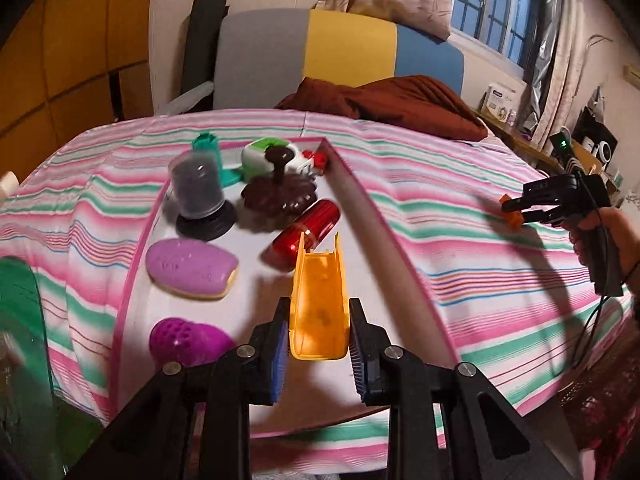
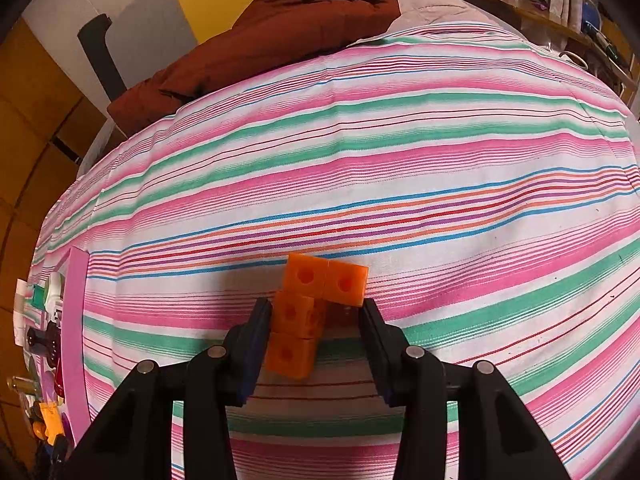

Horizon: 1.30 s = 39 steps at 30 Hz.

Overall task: Organize rigid objects
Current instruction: 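Carry the orange chute piece onto the tray and open left tool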

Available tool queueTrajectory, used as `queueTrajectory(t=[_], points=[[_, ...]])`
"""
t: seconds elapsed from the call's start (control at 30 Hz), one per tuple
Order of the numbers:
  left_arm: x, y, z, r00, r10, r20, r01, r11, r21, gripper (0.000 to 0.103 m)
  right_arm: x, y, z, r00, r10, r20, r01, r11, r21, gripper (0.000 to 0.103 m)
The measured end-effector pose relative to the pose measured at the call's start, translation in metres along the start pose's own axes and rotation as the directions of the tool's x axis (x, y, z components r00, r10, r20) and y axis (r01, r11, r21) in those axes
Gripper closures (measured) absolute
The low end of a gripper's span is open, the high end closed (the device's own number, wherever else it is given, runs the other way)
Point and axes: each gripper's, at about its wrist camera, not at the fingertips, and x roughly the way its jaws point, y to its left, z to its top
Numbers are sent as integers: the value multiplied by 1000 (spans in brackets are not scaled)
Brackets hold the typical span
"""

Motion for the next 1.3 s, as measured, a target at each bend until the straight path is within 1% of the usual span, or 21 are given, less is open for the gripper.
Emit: queueTrajectory(t=[0.07,0.3,0.37,0.43,0.5,0.53,0.6,0.63,0.67,0.7,0.83,0.87,1.0,1.17,1.3], points=[[-1,3,-2,1000,10,6,-10,1000,3,76,0,0,0,1000,-2,1,2,1000,-2,58],[-1,8,-6,1000,12,5,-12,1000,-4,76,1,1,-1,1000,-10,5,10,1000,-14,58],[-2,8,-8,1000,21,7,-21,1000,-5,74,1,2,0,1000,-11,5,12,1000,-15,58],[-5,8,-9,1000,25,13,-25,1000,-3,64,1,2,0,1000,-13,5,13,1000,-18,58],[-10,6,-8,999,34,35,-34,999,0,43,2,3,-1,1000,-19,6,19,1000,-24,58],[-12,6,-7,998,37,47,-37,999,2,39,2,4,-1,1000,-23,6,23,999,-28,58],[-17,3,-5,996,42,73,-43,999,6,27,2,6,-1,999,-32,8,32,999,-40,58],[-20,2,-3,995,48,86,-49,999,9,24,2,8,-1,999,-39,9,39,998,-46,58],[-21,0,-2,994,53,91,-54,998,11,18,2,9,-1,999,-43,9,43,998,-49,58],[-23,0,-1,994,56,95,-58,998,12,16,1,10,-1,999,-48,10,48,997,-57,58],[-25,-3,1,994,55,91,-56,998,4,14,0,21,-4,998,-63,17,65,993,-104,58],[-25,-3,2,994,58,89,-58,998,3,11,1,25,-4,998,-65,19,67,991,-116,58],[-27,-4,3,993,64,96,-63,998,-8,8,-1,40,-10,998,-61,27,65,981,-182,58],[-28,-2,5,992,70,100,-68,997,-26,5,-5,64,-19,996,-68,63,83,957,-277,58],[-28,-2,7,992,82,96,-79,996,-36,4,-10,80,-27,994,-49,95,78,939,-336,58]])
